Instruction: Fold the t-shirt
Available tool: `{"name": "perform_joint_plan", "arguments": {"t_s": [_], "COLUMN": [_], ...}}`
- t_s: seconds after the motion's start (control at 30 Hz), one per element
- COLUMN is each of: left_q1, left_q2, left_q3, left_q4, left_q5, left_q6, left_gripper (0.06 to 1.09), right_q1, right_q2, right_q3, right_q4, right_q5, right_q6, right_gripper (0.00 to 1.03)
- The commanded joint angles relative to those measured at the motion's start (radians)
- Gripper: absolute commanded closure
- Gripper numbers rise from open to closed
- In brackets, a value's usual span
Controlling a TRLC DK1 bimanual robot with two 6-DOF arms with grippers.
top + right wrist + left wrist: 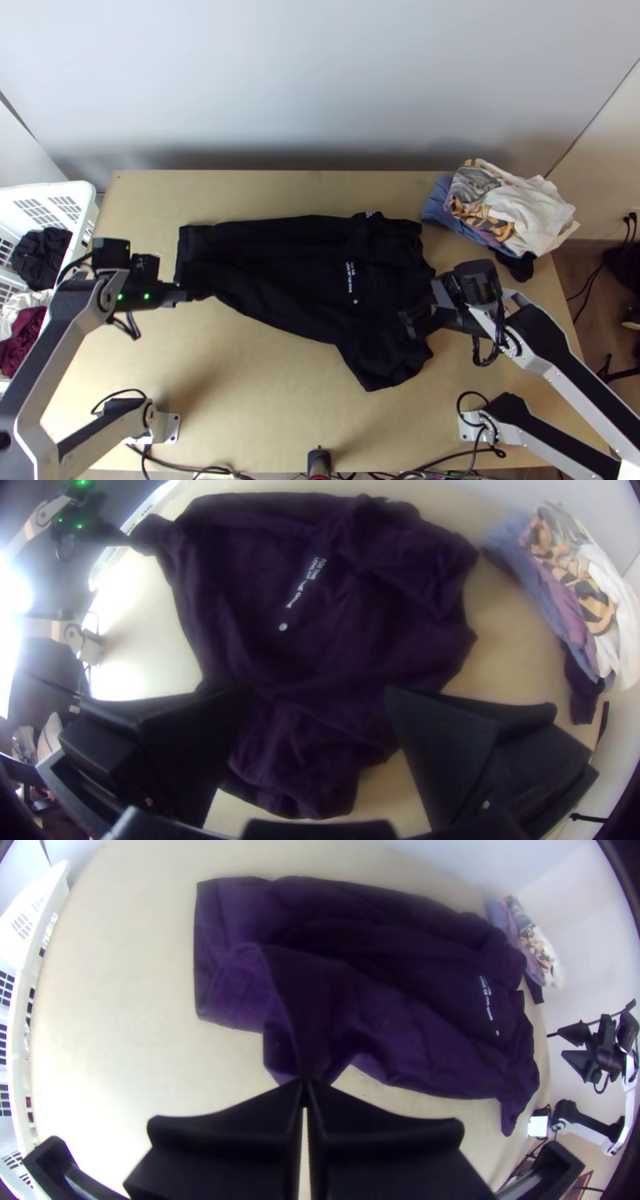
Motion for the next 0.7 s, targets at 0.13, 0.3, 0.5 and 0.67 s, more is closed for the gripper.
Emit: {"name": "perform_joint_plan", "arguments": {"t_s": [0.13, 0.3, 0.5, 0.67], "left_q1": [0.009, 0.009, 0.021, 0.022], "left_q2": [-0.14, -0.172, -0.215, -0.237], "left_q3": [-0.021, -0.024, -0.056, -0.045], "left_q4": [-0.142, -0.224, -0.258, -0.337], "left_q5": [0.017, 0.039, 0.04, 0.042], "left_q6": [-0.002, -0.002, -0.003, 0.003], "left_gripper": [1.05, 1.05, 1.05, 1.05], "right_q1": [0.08, 0.141, 0.278, 0.391], "right_q2": [-0.018, -0.018, -0.058, -0.056], "right_q3": [0.005, 0.014, -0.003, -0.03], "right_q4": [-0.032, -0.086, -0.159, -0.147], "right_q5": [-0.017, -0.043, -0.067, -0.078], "right_q6": [-0.004, -0.013, -0.02, -0.028], "right_gripper": [0.11, 0.11, 0.11, 0.11]}}
